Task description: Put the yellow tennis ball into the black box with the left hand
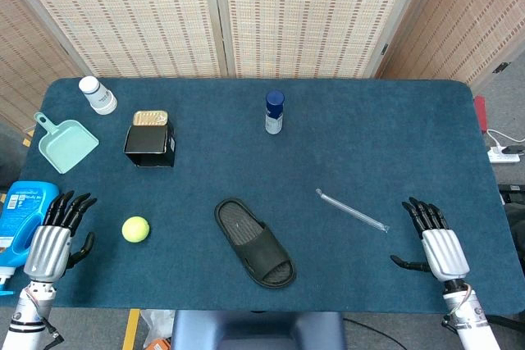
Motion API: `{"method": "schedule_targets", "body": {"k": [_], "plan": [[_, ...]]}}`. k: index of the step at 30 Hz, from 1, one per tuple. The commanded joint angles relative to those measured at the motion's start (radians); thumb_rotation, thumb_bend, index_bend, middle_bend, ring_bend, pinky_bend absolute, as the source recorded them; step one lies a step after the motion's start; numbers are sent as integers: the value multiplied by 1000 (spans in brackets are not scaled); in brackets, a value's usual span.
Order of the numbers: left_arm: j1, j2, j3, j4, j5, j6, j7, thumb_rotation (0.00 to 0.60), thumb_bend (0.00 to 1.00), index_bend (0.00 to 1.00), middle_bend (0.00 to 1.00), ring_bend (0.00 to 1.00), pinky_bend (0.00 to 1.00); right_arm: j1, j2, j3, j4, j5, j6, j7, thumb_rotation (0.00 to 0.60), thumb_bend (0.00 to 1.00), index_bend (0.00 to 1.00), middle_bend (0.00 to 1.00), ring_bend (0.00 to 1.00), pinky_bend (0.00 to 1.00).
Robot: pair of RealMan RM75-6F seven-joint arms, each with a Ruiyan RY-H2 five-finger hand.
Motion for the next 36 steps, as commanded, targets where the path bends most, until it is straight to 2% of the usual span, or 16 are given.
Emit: {"method": "schedule_targets", "body": {"k": [1,11,12,13,14,15,16,18,20,21,22,23,24,25,30,36], "plan": [[-1,2,0,-4,4,2,5,565,419,171,110,2,0,0,1,0,2,2,-2,2,600,0,0,0,0,0],[9,25,9,-26,34,42,7,554,412,175,114,17,23,-10,3,-7,6,-18,27,13,600,0,0,0,0,0],[8,23,5,-22,33,44,2,508,381,226,152,108,155,-10,2,-6,5,-16,27,13,600,0,0,0,0,0],[4,13,-3,-10,41,61,-25,449,341,359,265,297,387,-9,3,-5,3,-15,26,14,600,0,0,0,0,0],[5,7,-3,-4,41,66,-48,376,302,535,433,493,607,-9,3,-6,2,-16,26,14,600,0,0,0,0,0],[5,1,-4,4,42,70,-68,339,287,615,516,580,695,-9,4,-6,1,-17,26,14,600,0,0,0,0,0],[5,-1,-4,8,43,72,-76,279,263,762,681,745,841,-9,4,-5,1,-17,26,14,600,0,0,0,0,0],[6,-13,6,39,51,72,-101,187,228,981,960,960,987,-6,2,-6,1,-19,25,10,600,0,0,0,0,0],[39,-34,57,84,43,50,-167,343,271,1000,1000,1000,1000,1,0,-6,2,-16,7,0,600,0,0,0,0,0],[55,-44,72,105,42,54,-170,475,357,1000,1000,1000,1000,2,1,-6,1,-15,4,2,600,0,0,0,0,0],[82,-62,91,135,44,71,-160,570,473,1000,1000,1000,1000,2,3,-6,1,-13,3,6,600,0,0,0,0,0],[103,-80,104,160,47,89,-156,596,548,1000,1000,1000,1000,2,4,-5,2,-12,3,10,600,0,0,0,0,0],[127,-98,122,182,53,106,-156,600,641,1000,1000,1000,1000,2,4,-4,3,-11,4,13,600,0,0,0,0,0],[158,-123,146,213,61,128,-161,600,667,1000,1000,1000,1000,2,5,-3,3,-10,5,17,600,0,0,0,0,0],[238,-245,212,363,90,154,-154,600,679,1000,1000,1000,1000,5,7,-8,5,-16,-1,18,600,0,0,0,0,0],[235,-390,207,521,107,120,-83,600,679,1000,1000,1000,1000,6,8,-10,4,-18,-1,20,600,0,0,0,0,0]]}}
